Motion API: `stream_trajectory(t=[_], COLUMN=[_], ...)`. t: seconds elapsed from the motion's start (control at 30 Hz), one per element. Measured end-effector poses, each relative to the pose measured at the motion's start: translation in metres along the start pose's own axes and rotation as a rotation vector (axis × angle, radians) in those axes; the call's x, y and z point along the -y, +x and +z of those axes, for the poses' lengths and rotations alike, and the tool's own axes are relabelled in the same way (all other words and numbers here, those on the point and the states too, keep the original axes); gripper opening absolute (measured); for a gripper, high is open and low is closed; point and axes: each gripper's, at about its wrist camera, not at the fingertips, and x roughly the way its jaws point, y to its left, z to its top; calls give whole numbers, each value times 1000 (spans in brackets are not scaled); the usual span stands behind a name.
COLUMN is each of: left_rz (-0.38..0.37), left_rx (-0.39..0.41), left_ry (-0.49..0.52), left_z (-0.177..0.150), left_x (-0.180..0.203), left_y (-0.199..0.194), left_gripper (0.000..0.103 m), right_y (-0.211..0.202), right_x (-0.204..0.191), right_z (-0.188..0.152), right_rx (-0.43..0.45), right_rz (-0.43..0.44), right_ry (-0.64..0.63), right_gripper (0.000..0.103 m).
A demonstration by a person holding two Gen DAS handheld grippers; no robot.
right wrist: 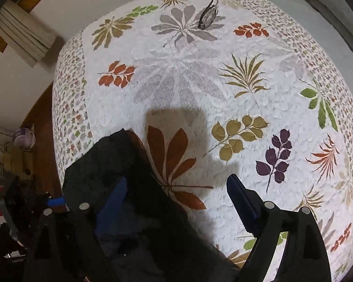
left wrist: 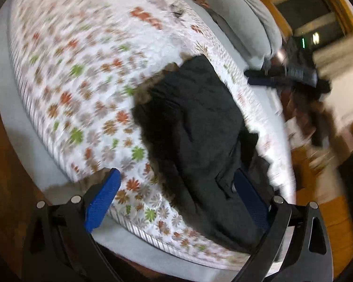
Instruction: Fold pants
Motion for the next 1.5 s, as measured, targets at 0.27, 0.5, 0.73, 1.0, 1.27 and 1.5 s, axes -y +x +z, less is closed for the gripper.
stream_trajectory(t=[0.27,0.5,0.73,1.0,1.27,1.5], left_rz=[-258,-391,-291,-294,-289,-285], left_rx=[10,-77,-110,-135,-120,-60], left_ry=[-200,-356,-361,-397,-432,-455], left_z=[13,27,33,35,33,20], left_x=[-38,-43,-28,-19,-21,-34], left_y=[-29,0,34,47,56,48], left_gripper=[96,96,96,99,97,46], right_y=[5,-1,-10,-1,18,41], right_x=[2,3,-1,2,-3,-20], right_z=[-4,-10,-10,-7,-4,6], right_rx=[-3,0,3,-27,-91,-209], right_rz=[40,92,96,169,291,432], right_ry=[1,17,-2,7,-14,-109], right_gripper=[88,89,89,90,92,93])
